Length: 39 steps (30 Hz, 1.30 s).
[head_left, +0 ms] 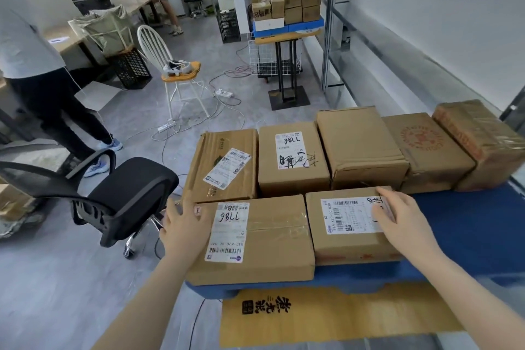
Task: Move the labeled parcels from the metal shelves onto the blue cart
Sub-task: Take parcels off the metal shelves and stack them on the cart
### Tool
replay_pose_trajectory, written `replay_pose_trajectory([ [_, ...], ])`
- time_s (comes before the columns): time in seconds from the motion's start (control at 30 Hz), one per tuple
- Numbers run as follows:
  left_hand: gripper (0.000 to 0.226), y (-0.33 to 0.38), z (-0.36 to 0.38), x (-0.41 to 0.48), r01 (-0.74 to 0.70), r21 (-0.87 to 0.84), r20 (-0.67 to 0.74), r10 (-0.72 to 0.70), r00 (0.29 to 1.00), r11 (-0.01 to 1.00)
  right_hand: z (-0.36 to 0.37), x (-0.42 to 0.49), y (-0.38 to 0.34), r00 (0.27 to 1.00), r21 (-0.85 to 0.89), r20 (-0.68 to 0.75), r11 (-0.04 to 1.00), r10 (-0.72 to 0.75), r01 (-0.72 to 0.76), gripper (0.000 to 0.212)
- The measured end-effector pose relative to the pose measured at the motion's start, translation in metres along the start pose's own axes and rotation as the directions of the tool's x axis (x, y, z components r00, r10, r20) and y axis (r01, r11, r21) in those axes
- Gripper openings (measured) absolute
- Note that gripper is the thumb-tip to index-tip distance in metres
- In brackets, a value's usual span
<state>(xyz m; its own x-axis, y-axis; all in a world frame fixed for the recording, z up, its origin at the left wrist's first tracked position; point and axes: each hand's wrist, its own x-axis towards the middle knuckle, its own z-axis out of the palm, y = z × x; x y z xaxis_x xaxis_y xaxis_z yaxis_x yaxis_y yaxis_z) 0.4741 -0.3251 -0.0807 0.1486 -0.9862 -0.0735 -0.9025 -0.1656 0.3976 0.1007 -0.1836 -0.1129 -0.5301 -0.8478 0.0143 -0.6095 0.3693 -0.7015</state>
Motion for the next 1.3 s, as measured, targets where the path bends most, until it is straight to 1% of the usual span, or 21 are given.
replay_pose_trajectory([
  [0.1,0.058,0.003,0.01,-0.013,-0.132,0.032,-0.017,0.132,0.991,0.991,0.007,0.003,-0.009,1.0,-0.017,0.01,1.0,-0.024,0.024,0.042],
  [0.2,0.057,0.003,0.027,-0.031,-0.235,0.157,-0.005,0.239,0.971,0.959,0.011,0.004,-0.015,1.0,-0.056,0.015,0.998,-0.026,0.027,0.042],
  [0.27,0.055,0.001,0.034,-0.034,-0.234,0.197,-0.015,0.241,0.97,0.952,0.011,0.002,-0.015,1.0,-0.068,-0.008,0.998,-0.016,0.015,0.043],
  [0.43,0.055,0.007,0.035,-0.029,-0.226,0.194,0.034,0.224,0.974,0.955,0.012,-0.002,-0.017,0.999,-0.09,-0.032,0.996,-0.011,0.008,0.043],
  [0.53,0.056,0.013,0.024,-0.038,-0.226,0.176,0.054,0.22,0.974,0.958,0.002,-0.013,-0.016,0.997,-0.063,-0.074,0.998,-0.005,0.001,0.045],
  [0.6,0.057,0.034,0.013,-0.049,-0.323,0.18,0.057,0.318,0.946,0.929,-0.015,-0.03,-0.014,0.993,-0.029,-0.121,0.999,0.016,-0.02,0.047],
  [0.63,0.057,0.055,0.009,-0.058,-0.414,0.181,0.078,0.406,0.91,0.892,-0.029,-0.041,-0.01,0.988,-0.018,-0.15,0.999,0.036,-0.039,0.047],
  [0.67,0.057,0.084,0.007,-0.072,-0.524,0.153,0.099,0.515,0.852,0.838,-0.046,-0.056,-0.003,0.979,-0.005,-0.192,0.998,0.067,-0.069,0.046],
  [0.7,0.057,0.118,0.007,-0.092,-0.635,0.099,0.11,0.626,0.772,0.766,-0.066,-0.074,0.006,0.964,0.01,-0.242,0.994,0.107,-0.108,0.046],
  [0.73,0.056,0.156,0.008,-0.12,-0.738,0.021,0.104,0.733,0.673,0.675,-0.089,-0.094,0.018,0.941,0.018,-0.303,0.988,0.152,-0.154,0.046],
  [0.8,0.059,0.228,0.02,-0.189,-0.887,-0.179,0.046,0.904,0.426,0.427,-0.142,-0.141,0.048,0.862,0.003,-0.446,0.963,0.242,-0.269,0.045],
  [0.87,0.066,0.275,0.038,-0.272,-0.931,-0.323,0.035,0.985,0.17,0.172,-0.192,-0.205,0.079,0.752,0.001,-0.572,0.917,0.328,-0.399,0.043],
  [0.97,0.07,0.292,0.054,-0.402,-0.883,-0.466,0.181,0.97,-0.163,-0.061,-0.251,-0.33,0.117,0.542,0.067,-0.708,0.807,0.452,-0.587,0.043],
  [1.0,0.068,0.288,0.059,-0.441,-0.856,-0.5,0.19,0.949,-0.253,-0.128,-0.267,-0.374,0.126,0.467,0.098,-0.744,0.769,0.478,-0.632,0.043],
  [1.1,0.057,0.27,0.073,-0.545,-0.783,-0.517,0.056,0.9,-0.433,-0.345,-0.306,-0.511,0.145,0.247,0.206,-0.806,0.645,0.538,-0.736,0.045],
  [1.13,0.052,0.265,0.075,-0.578,-0.757,-0.514,0.007,0.88,-0.475,-0.404,-0.315,-0.557,0.149,0.172,0.241,-0.816,0.596,0.552,-0.766,0.045],
  [1.17,0.052,0.262,0.076,-0.611,-0.731,-0.518,0.001,0.854,-0.52,-0.444,-0.322,-0.602,0.153,0.09,0.287,-0.824,0.55,0.559,-0.784,0.044],
  [1.2,0.057,0.258,0.074,-0.644,-0.719,-0.505,0.035,0.821,-0.57,-0.478,-0.328,-0.647,0.157,0.01,0.332,-0.832,0.513,0.554,-0.791,0.042],
  [1.23,0.065,0.252,0.072,-0.68,-0.713,-0.509,0.102,0.789,-0.606,-0.482,-0.332,-0.691,0.162,-0.059,0.372,-0.836,0.483,0.546,-0.793,0.041],
  [1.27,0.074,0.244,0.071,-0.715,-0.716,-0.526,0.175,0.765,-0.62,-0.459,-0.336,-0.733,0.168,-0.116,0.403,-0.836,0.458,0.536,-0.792,0.04],
  [1.3,0.078,0.236,0.069,-0.75,-0.7,-0.555,0.182,0.755,-0.63,-0.449,-0.341,-0.772,0.175,-0.166,0.433,-0.833,0.434,0.528,-0.79,0.041],
])
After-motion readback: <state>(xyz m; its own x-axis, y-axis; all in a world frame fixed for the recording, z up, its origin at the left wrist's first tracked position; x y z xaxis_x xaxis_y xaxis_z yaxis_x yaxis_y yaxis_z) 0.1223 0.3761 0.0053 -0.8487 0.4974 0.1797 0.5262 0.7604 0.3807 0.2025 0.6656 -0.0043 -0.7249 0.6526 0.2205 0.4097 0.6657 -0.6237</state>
